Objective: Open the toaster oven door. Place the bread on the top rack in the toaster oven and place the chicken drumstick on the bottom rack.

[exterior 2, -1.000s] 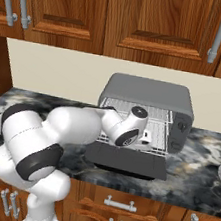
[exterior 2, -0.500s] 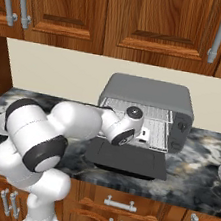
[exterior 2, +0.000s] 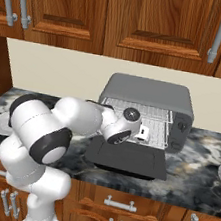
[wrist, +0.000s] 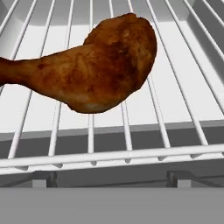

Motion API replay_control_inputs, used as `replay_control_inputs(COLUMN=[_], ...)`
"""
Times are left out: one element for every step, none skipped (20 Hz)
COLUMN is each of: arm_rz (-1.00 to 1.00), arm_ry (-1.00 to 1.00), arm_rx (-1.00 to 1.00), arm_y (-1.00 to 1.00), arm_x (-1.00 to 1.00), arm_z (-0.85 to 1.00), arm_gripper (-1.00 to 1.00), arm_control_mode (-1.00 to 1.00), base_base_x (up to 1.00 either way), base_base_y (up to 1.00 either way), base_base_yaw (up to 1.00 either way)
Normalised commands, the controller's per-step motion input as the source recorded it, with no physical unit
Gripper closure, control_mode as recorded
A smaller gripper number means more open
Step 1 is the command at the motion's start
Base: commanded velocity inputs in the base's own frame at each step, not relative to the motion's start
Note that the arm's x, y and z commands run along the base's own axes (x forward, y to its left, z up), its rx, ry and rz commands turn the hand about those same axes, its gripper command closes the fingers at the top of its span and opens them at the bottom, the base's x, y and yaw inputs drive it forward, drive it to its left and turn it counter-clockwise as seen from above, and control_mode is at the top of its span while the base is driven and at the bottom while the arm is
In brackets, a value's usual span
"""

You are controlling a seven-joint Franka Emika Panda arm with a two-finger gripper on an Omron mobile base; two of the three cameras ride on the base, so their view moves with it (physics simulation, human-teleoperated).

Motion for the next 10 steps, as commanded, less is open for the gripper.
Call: replay_control_inputs(arm_rz=[-0.01, -0.01, -0.01, -0.01, -0.01, -0.01, -0.01, -0.01, -0.01, -0.01], arm_ry=[-0.1, -0.09, -0.08, -0.07, -0.08, -0.08, -0.09, -0.07, -0.05, -0.04], arm_rx=[0.03, 0.03, 0.03, 0.03, 0.03, 0.02, 0.03, 0.02, 0.01, 0.01], arm_y=[0.0, 0.0, 0.0, 0.0, 0.0, 0.0, 0.0, 0.0, 0.0, 0.0], arm_x=[0.19, 0.21, 0.2, 0.19, 0.17, 0.17, 0.18, 0.2, 0.21, 0.23], arm_z=[0.06, 0.12, 0.1, 0.12, 0.11, 0.14, 0.14, 0.17, 0.15, 0.16], arm_gripper=[-1.0, -1.0, -1.0, -1.0, -1.0, -1.0, -1.0, -1.0, -1.0, -1.0], arm_control_mode=[-1.0, -1.0, -1.0, -1.0, -1.0, -1.0, -1.0, -1.0, -1.0, -1.0], base_base_x=[0.0, 0.0, 0.0, 0.0, 0.0, 0.0, 0.0, 0.0, 0.0, 0.0], base_base_y=[0.0, 0.0, 0.0, 0.0, 0.0, 0.0, 0.0, 0.0, 0.0, 0.0], base_base_yaw=[0.0, 0.0, 0.0, 0.0, 0.0, 0.0, 0.0, 0.0, 0.0, 0.0])
